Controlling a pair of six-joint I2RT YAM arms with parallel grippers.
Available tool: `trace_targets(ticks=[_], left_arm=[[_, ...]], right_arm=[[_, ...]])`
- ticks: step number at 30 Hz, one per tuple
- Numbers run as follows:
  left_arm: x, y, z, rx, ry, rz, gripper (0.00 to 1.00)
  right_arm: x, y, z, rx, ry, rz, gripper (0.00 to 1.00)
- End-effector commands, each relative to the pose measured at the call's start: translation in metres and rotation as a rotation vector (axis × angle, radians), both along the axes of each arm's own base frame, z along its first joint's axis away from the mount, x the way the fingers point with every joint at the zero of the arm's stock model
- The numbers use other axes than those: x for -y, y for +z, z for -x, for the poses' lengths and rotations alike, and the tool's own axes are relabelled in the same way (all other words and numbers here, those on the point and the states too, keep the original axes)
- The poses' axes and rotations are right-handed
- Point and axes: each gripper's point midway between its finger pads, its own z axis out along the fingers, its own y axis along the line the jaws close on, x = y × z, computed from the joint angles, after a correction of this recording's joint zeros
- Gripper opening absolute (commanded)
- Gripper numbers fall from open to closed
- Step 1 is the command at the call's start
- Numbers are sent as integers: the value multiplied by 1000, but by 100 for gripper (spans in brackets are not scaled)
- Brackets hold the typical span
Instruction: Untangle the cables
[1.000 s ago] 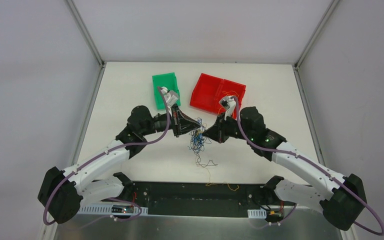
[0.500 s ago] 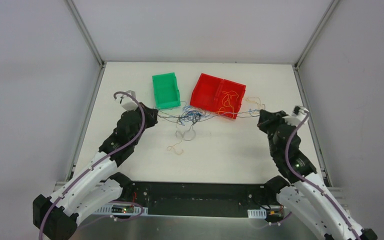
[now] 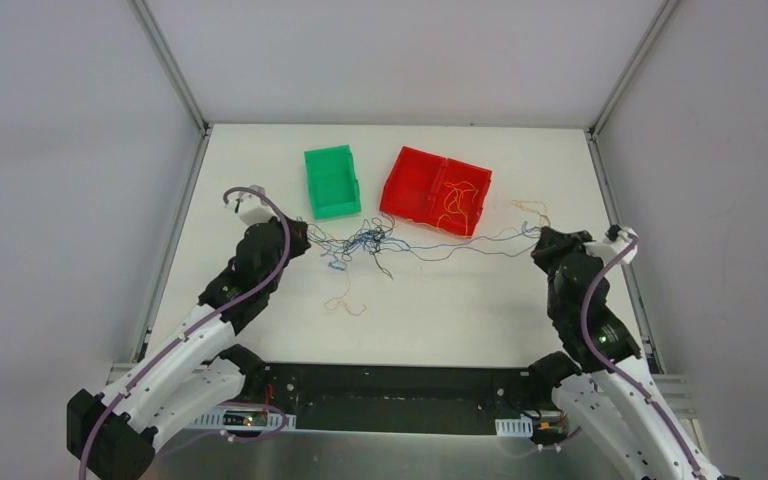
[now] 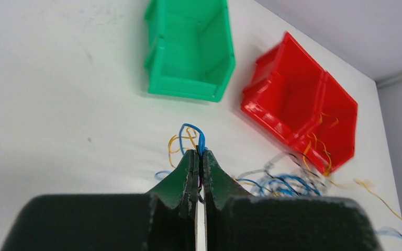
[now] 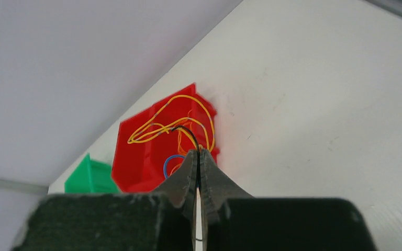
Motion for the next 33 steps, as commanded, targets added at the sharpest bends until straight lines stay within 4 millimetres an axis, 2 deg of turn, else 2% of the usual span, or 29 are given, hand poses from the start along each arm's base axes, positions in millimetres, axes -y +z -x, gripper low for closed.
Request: trace_targets(ticks=[1, 5, 9, 11, 13, 14, 16, 18, 23, 26, 29, 33], left_arm=[[48, 23, -7, 81, -268, 10, 0], [63, 15, -11, 18, -329, -4, 0], [75, 5, -14, -37, -375, -5, 0], [78, 3, -15, -49, -388, -1, 0], [79, 1, -14, -56, -393, 0, 0], [79, 2, -14, -54, -391, -1, 0], [78, 3, -14, -52, -388, -3, 0], [77, 5, -13, -47, -386, -3, 0], [70, 5, -13, -44, -355, -7, 0], [60, 7, -12, -38, -301, -10, 0], [45, 9, -10, -17, -231, -8, 0], [28, 15, -5, 21, -156, 0, 0]], right_arm=[[-72, 17, -15, 18, 395, 56, 0], [-119, 14, -14, -20, 651, 72, 0], [-143, 9, -13, -50, 778, 66, 8], [-154, 9, -10, -53, 841, 59, 0], [-159, 9, -9, -54, 868, 54, 0], [-158, 9, -10, -52, 859, 55, 4], [-151, 7, -13, -62, 814, 56, 44], [-150, 7, -12, -58, 810, 54, 64], [-138, 2, -18, -81, 736, 64, 65], [-144, -8, -18, -164, 767, 81, 65], [-155, -29, -21, -305, 788, 121, 64], [-160, -67, -22, -488, 697, 223, 66]])
